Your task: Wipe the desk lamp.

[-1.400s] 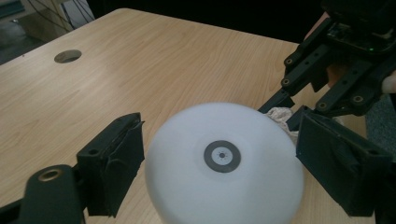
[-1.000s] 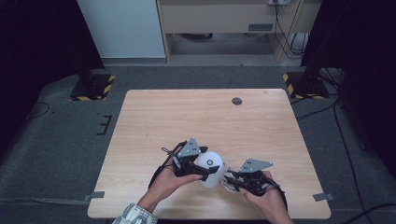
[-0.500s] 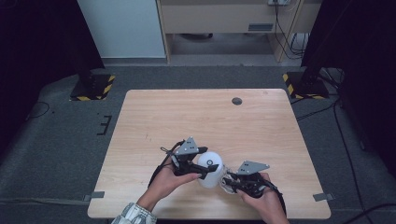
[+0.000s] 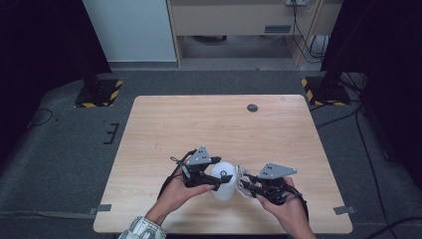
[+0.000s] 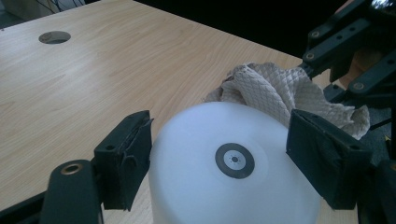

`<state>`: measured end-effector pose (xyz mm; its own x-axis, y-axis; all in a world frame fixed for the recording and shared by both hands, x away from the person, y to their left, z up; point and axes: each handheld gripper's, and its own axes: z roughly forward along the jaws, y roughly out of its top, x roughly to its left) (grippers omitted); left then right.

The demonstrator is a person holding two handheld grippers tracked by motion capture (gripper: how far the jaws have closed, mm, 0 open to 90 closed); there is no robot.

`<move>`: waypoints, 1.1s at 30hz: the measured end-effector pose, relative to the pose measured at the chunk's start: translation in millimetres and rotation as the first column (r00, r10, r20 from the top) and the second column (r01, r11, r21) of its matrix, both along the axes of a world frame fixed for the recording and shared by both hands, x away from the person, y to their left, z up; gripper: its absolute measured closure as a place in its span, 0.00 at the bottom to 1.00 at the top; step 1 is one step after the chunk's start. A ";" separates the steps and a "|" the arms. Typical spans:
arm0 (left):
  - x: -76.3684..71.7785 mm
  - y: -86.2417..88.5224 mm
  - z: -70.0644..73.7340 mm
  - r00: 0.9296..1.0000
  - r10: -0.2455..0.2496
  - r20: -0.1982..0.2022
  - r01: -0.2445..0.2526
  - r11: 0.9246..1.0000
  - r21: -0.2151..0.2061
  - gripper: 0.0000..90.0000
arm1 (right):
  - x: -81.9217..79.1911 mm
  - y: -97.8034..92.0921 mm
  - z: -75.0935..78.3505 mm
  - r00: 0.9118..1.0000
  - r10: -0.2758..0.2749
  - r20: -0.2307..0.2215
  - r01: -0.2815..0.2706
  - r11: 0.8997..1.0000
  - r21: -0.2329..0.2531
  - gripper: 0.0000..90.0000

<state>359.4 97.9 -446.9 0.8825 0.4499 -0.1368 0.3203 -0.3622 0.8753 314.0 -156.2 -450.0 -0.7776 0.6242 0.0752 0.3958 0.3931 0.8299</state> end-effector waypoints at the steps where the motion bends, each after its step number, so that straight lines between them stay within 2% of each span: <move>1: -0.1 0.0 0.0 1.000 -0.001 0.001 0.001 1.000 0.000 0.24 | 0.5 0.3 1.0 1.000 0.003 0.003 -0.003 1.000 -0.004 0.81; 5: -0.1 0.1 -0.1 1.000 -0.003 0.001 0.003 1.000 -0.001 0.24 | -0.8 0.4 -4.9 1.000 0.015 -0.012 -0.015 1.000 -0.005 0.81; 12: -1.1 -0.1 0.2 1.000 -0.006 0.008 0.006 1.000 0.002 0.24 | -3.2 7.9 -43.8 0.995 0.032 -0.090 -0.038 0.997 -0.066 0.81; 14: -1.3 -0.1 0.2 1.000 -0.007 0.008 0.007 1.000 0.002 0.24 | -4.2 9.6 -49.8 0.994 0.035 -0.100 -0.043 0.996 -0.078 0.81; 16: -1.4 -0.1 0.3 1.000 -0.009 0.010 0.009 1.000 0.003 0.24 | -8.7 11.3 -46.6 0.995 0.043 -0.092 -0.051 0.995 -0.088 0.81; 22: -1.6 -0.7 1.3 1.000 -0.010 0.009 0.010 1.000 0.012 0.24 | -21.4 11.6 -16.8 0.998 0.057 -0.022 -0.057 0.998 -0.032 0.81; 24: -1.4 -0.7 1.3 1.000 -0.009 0.007 0.009 1.000 0.012 0.24 | -23.3 12.1 -12.0 0.998 0.063 -0.011 -0.064 0.998 -0.027 0.81; 27: -1.2 -0.8 1.5 1.000 -0.008 0.005 0.007 1.000 0.012 0.24 | -22.5 13.4 -15.8 0.998 0.067 -0.021 -0.068 0.997 -0.024 0.81; 33: -0.1 -1.0 1.8 1.000 -0.009 0.002 0.009 1.000 0.014 0.24 | -19.3 20.2 -41.1 0.994 0.080 -0.076 -0.086 0.993 -0.076 0.81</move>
